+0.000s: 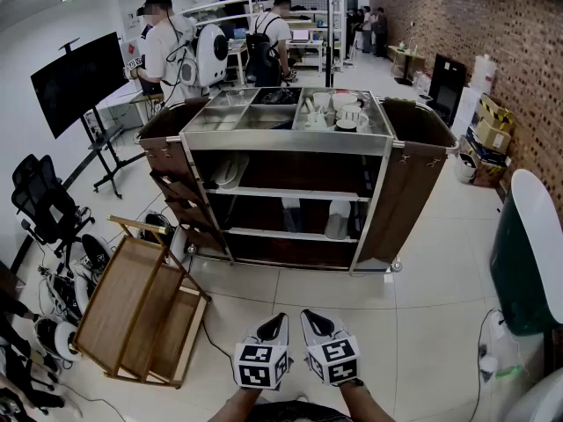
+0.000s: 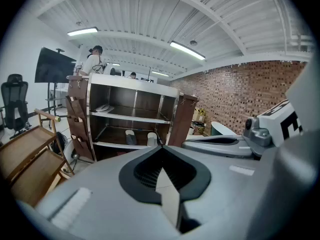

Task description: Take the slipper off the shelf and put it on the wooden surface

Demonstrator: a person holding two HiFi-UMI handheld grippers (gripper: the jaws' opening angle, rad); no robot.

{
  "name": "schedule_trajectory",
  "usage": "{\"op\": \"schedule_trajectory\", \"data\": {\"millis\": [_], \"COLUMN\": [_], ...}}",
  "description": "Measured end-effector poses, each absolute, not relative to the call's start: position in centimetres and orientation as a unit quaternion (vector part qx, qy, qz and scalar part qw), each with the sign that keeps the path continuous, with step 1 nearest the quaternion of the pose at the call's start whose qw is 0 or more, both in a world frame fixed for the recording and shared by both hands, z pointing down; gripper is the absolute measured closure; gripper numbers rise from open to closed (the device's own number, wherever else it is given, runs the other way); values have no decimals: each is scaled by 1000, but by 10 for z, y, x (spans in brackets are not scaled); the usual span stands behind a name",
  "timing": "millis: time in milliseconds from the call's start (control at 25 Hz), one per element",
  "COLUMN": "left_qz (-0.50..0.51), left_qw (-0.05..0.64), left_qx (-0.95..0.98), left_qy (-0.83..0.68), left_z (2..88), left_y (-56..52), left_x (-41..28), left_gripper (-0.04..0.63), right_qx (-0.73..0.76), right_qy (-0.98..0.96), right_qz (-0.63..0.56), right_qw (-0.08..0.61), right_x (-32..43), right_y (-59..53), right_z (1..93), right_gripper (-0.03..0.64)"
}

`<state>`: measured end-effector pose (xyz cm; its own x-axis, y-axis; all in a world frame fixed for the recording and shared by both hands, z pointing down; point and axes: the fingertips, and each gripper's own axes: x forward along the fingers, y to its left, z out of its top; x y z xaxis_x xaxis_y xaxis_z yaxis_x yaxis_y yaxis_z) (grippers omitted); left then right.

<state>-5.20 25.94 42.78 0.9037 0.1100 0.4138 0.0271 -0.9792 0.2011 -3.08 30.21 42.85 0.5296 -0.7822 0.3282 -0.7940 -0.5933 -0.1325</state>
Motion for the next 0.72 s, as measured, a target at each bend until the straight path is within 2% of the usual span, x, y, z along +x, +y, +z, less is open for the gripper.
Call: {"op": "schedule_trajectory", "data": {"millis": [440,720], "left_qz": [223,220], "left_qw": [104,116], "left_qx": [968,968], "left_qy": [39,34], "left_z": [436,445], "left_y": [260,225], "left_x": [-15,20], "left_gripper": [591,591], "right_qx": [874,872], "right_qy": [-446,-447], "right_qz": [192,197], "right_qw": [21,35], "right_x": [2,36], "right_y": [307,276], "right_z": [440,449], "right_gripper": [617,617]}}
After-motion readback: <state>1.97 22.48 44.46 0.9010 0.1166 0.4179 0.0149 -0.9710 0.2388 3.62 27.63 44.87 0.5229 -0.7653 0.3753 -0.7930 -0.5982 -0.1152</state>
